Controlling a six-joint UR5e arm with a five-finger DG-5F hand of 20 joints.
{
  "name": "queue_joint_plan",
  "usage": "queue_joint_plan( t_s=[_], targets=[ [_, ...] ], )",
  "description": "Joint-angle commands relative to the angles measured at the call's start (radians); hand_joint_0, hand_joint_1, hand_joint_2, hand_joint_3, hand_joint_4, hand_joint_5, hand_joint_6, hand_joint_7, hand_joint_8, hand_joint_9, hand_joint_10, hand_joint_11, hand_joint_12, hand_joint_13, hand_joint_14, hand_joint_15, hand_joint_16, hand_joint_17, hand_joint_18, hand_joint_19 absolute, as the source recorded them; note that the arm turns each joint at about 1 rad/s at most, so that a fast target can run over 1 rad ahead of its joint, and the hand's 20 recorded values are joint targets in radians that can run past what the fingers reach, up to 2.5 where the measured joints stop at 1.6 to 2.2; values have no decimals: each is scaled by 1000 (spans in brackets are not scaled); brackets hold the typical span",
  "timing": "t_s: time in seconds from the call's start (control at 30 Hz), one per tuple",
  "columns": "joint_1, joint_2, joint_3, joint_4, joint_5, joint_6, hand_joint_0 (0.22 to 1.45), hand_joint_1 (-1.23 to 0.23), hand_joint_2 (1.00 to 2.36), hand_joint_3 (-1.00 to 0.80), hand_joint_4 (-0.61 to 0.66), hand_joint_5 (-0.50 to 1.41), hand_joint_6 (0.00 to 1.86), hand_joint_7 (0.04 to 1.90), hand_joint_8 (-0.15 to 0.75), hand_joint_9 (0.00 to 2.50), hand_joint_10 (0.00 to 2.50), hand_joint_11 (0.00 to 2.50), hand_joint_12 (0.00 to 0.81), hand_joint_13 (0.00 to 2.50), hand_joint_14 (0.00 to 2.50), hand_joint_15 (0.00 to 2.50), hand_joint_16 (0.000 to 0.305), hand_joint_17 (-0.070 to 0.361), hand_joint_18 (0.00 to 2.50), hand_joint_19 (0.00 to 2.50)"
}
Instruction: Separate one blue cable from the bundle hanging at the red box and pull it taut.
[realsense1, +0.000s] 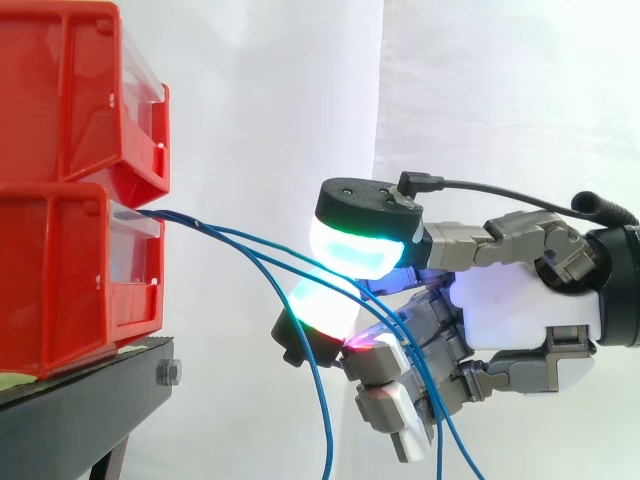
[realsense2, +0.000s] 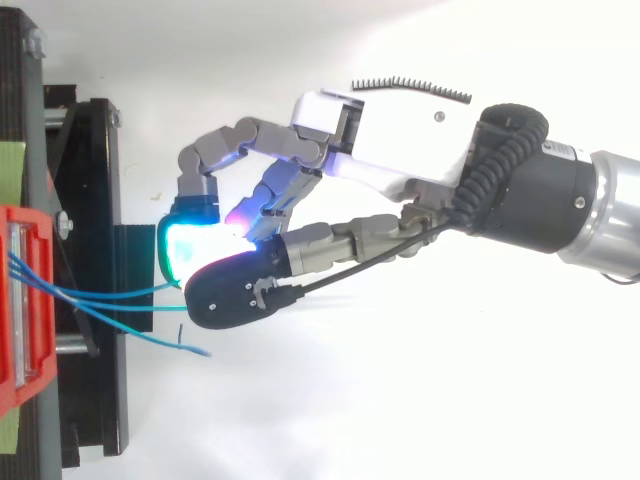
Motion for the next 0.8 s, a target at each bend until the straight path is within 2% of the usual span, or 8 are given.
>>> queue_joint_plan(
  t_s=[0.0, 0.13, 0.2, 0.33, 0.4, 0.5, 0.77],
  targets=[
    [0, 0, 0, -1, 0, 0, 626, -697, 1028, -131, 80, -186, 856, 1261, 339, 1079, 23, 1321, 420, 1090, 28, 1073, 50, 113, 963, 711],
    [0, 0, 0, -1, 0, 0, 617, -705, 1030, -35, 42, -175, 860, 1306, 344, 1127, 24, 1342, 423, 1126, 27, 1085, 50, 113, 981, 699],
    [0, 0, 0, 1, 0, -2, 617, -706, 1029, -39, 63, -174, 861, 1289, 345, 1157, 25, 1344, 420, 1133, 27, 1094, 50, 113, 981, 710],
    [0, 0, 0, 1, 0, -2, 609, -679, 1023, -206, 147, -175, 837, 1289, 345, 1173, 24, 1359, 420, 1146, 27, 1106, 51, 116, 991, 719],
    [0, 0, -1, -1, 0, -2, 606, -635, 1015, -338, 153, -175, 835, 1247, 349, 1180, 24, 1365, 421, 1148, 28, 1098, 52, 117, 991, 718],
    [0, 0, 0, -1, 0, -2, 588, -601, 1006, -430, 161, -173, 825, 1255, 348, 1180, 24, 1365, 426, 1152, 27, 1096, 52, 118, 991, 716],
    [0, 0, 0, -4, 0, 0, 575, -575, 1000, -494, 168, -169, 802, 1241, 351, 1176, 27, 1352, 424, 1149, 27, 1091, 53, 119, 989, 714]
  ],
)
